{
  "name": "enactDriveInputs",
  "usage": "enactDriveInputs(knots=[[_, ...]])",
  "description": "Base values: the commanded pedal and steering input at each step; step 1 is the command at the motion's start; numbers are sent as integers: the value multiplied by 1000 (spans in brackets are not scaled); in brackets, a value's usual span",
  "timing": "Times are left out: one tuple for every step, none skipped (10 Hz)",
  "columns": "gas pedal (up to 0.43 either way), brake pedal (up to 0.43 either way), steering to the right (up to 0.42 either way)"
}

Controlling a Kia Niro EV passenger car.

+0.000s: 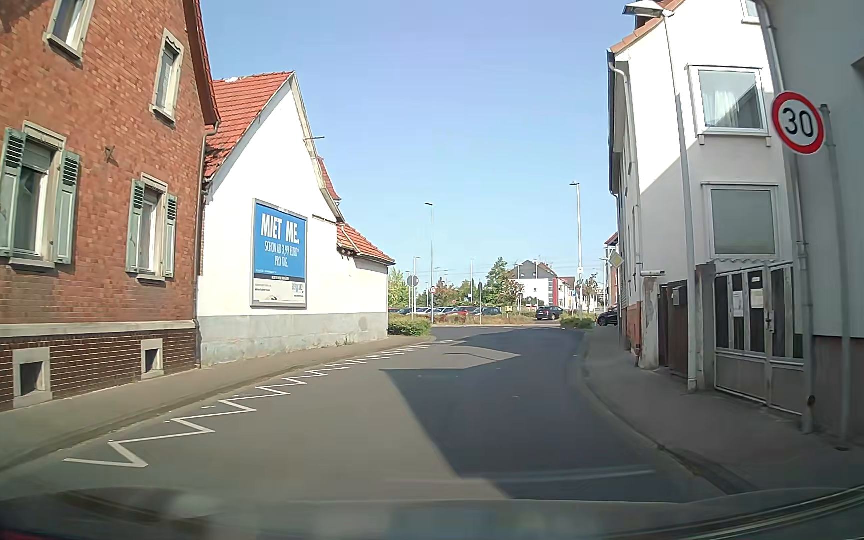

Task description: Follow the waypoints while adhering to traffic rules and regulations

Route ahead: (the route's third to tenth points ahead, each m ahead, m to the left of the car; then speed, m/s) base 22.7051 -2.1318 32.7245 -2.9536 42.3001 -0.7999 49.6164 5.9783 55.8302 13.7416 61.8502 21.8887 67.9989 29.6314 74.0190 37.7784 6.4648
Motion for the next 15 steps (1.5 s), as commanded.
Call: enactDriveInputs(knots=[[59, 30, 9], [59, 30, 9], [59, 30, 11], [67, 30, 17], [67, 30, 25], [79, 30, 32], [79, 30, 39], [79, 30, 48], [79, 30, 54], [79, 30, 57], [79, 30, 61], [79, 30, 65], [79, 30, 68], [79, 30, 70], [79, 30, 71]])
